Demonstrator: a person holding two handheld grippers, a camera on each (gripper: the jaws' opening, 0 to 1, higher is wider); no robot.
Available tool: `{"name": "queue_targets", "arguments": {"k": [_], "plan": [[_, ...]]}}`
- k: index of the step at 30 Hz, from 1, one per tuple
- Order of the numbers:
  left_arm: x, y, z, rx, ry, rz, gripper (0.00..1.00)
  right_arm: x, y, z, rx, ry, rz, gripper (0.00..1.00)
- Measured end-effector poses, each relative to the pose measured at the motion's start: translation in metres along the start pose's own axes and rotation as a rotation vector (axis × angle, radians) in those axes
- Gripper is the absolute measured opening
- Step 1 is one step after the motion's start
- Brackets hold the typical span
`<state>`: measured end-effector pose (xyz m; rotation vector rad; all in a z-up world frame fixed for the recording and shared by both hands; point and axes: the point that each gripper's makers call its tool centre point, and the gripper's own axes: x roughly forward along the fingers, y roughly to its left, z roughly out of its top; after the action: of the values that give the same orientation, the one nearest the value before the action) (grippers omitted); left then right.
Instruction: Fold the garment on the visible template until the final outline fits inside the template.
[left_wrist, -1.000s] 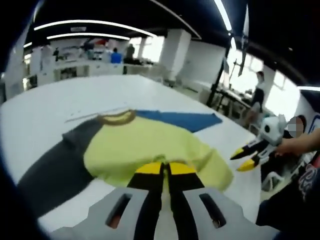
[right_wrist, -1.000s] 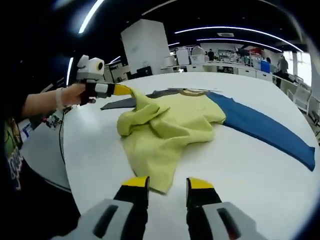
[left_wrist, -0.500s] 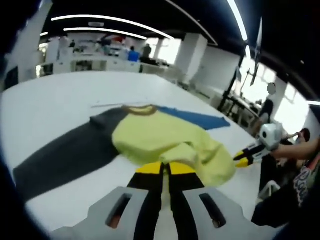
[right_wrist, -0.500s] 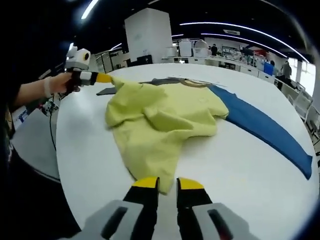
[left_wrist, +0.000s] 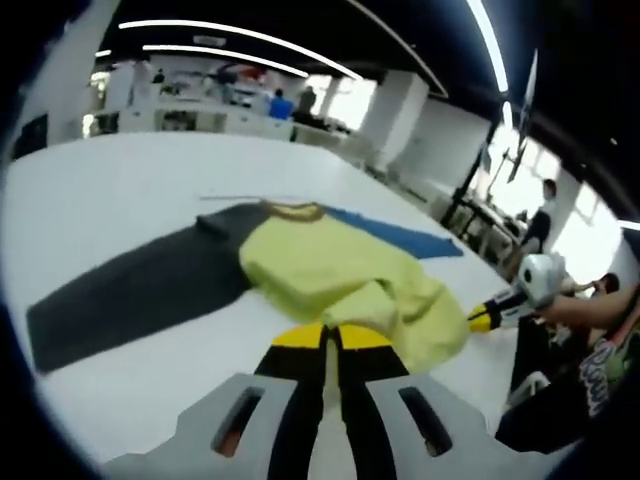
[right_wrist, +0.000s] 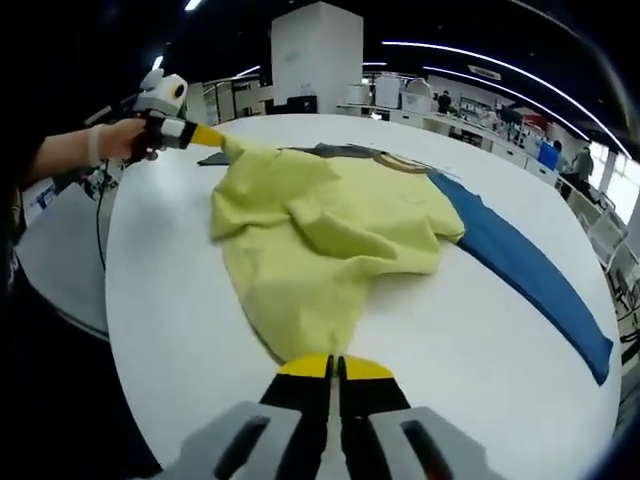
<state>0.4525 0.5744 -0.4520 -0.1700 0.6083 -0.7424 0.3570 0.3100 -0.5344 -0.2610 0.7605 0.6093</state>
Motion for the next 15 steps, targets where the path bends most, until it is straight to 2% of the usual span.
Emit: {"name": "queue_targets", "arguments": {"k": [3, 5, 9, 11, 15], "plan": [[-0.007, 0.001, -0.001, -0.046, 0.006, -0.001, 0.0, -0.007, -0.006, 0.003, 0.016, -0.015, -0.01, 0.0], [-0.015, -0.001, -0.001, -0.114, -0.001, -0.02, 0.0, -0.015, -0.01, 0.007, 0.088, -0.042, -0.015, 0.0], [-0.026, -0.002, -0.007, -0.136, 0.011, -0.018, 0.0, -0.032, -0.021, 0.015, 0.183, -0.1, -0.016, 0.0], [-0.032, -0.003, -0.013, -0.15, 0.022, -0.019, 0.0, -0.041, -0.025, 0.015, 0.228, -0.114, -0.016, 0.0], [-0.045, -0.007, -0.03, -0.206, 0.052, -0.02, 0.0, -0.054, -0.031, 0.011, 0.263, -0.126, -0.025, 0.0]]}}
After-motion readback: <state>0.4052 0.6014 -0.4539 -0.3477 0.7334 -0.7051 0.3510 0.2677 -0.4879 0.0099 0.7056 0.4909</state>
